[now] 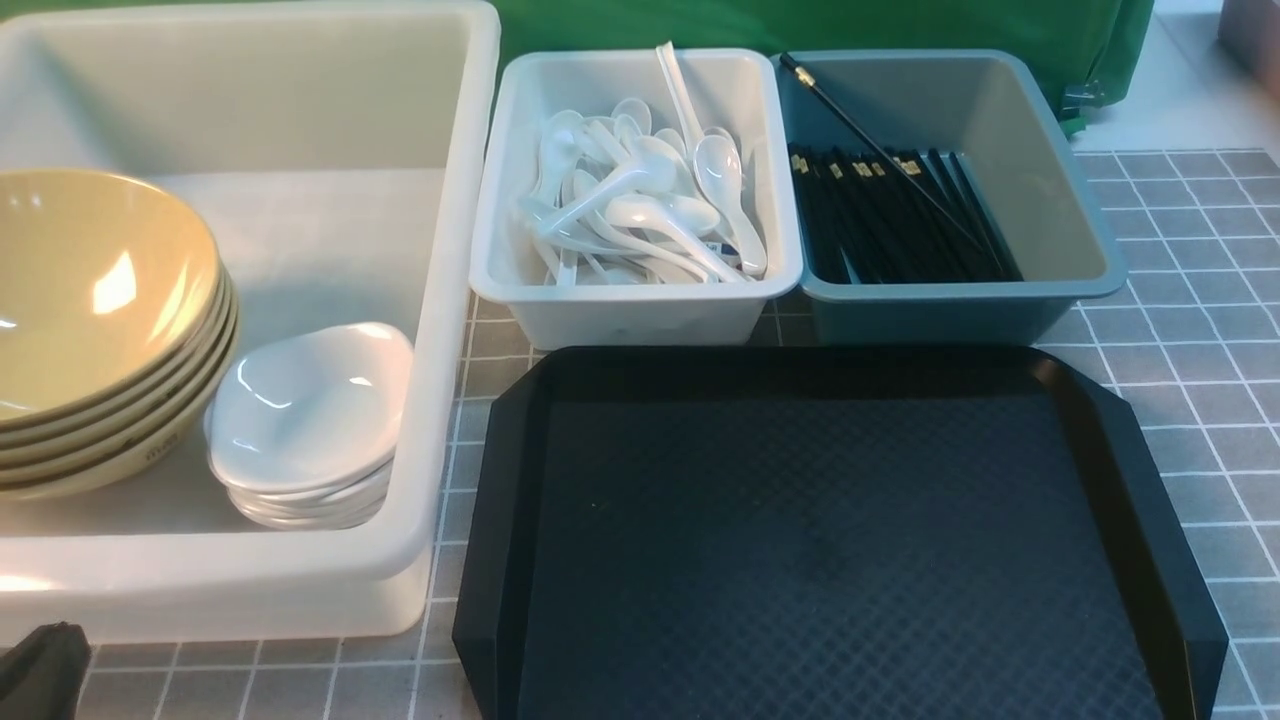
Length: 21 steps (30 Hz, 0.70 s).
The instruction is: On grey table put chopsticks spoon bowls plates into blue grey white boxes.
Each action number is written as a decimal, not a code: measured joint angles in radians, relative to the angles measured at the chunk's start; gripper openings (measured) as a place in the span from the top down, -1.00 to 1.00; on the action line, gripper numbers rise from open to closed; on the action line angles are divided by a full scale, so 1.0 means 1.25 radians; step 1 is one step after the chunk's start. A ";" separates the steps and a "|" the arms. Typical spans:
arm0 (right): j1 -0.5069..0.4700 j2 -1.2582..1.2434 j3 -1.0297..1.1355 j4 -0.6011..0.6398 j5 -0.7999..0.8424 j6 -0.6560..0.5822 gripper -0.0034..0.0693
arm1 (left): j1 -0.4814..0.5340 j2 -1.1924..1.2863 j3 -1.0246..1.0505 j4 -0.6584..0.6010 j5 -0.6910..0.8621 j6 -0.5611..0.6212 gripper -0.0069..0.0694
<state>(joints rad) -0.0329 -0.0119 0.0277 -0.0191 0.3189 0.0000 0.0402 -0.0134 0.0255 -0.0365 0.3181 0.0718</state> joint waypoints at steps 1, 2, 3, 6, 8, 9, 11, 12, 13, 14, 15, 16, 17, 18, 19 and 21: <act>0.000 0.000 0.000 0.000 0.000 0.000 0.69 | 0.000 0.000 0.000 -0.003 0.000 0.001 0.84; 0.000 0.000 0.000 0.000 0.000 0.000 0.69 | 0.000 0.000 0.000 -0.003 0.000 0.002 0.84; 0.000 0.000 0.000 0.000 0.000 0.000 0.69 | 0.000 0.000 0.000 -0.004 0.000 0.003 0.84; 0.000 0.000 0.000 0.000 0.000 0.000 0.68 | 0.000 0.000 0.000 -0.005 0.000 0.008 0.84; 0.000 0.000 0.000 0.000 0.000 0.000 0.67 | 0.000 0.000 0.000 -0.006 0.000 0.013 0.84; 0.000 0.000 0.000 0.000 0.000 0.000 0.67 | 0.000 0.000 0.000 -0.006 0.000 0.014 0.84; 0.000 0.000 0.000 0.000 0.000 0.000 0.66 | 0.000 0.000 0.000 -0.006 0.000 0.016 0.84; 0.000 0.000 0.000 0.000 0.000 0.000 0.65 | 0.000 0.000 0.000 -0.006 0.000 0.016 0.84; 0.000 0.000 0.000 0.000 0.000 0.000 0.65 | 0.000 0.000 0.000 -0.006 0.000 0.016 0.84; 0.000 0.000 0.000 0.000 0.000 0.000 0.64 | 0.000 0.000 0.000 -0.006 0.000 0.016 0.84; 0.001 0.000 0.000 0.000 0.000 0.000 0.64 | 0.000 0.000 0.000 -0.006 0.000 0.016 0.84; 0.001 0.000 0.000 0.000 0.000 0.000 0.64 | 0.000 0.000 0.000 -0.006 0.000 0.016 0.84; 0.001 0.000 0.000 0.000 0.000 0.000 0.64 | 0.000 0.000 0.000 -0.006 0.000 0.016 0.84; 0.001 0.000 0.000 0.000 0.000 0.000 0.64 | 0.000 0.000 0.000 -0.006 0.000 0.016 0.84; 0.001 0.000 0.000 0.000 0.000 0.000 0.63 | 0.000 0.000 0.000 -0.006 0.000 0.016 0.84; 0.001 0.000 0.000 0.000 0.000 0.000 0.63 | 0.000 0.000 0.000 -0.006 0.000 0.016 0.84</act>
<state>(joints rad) -0.0316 -0.0119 0.0277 -0.0191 0.3189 0.0000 0.0402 -0.0134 0.0255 -0.0438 0.3181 0.0915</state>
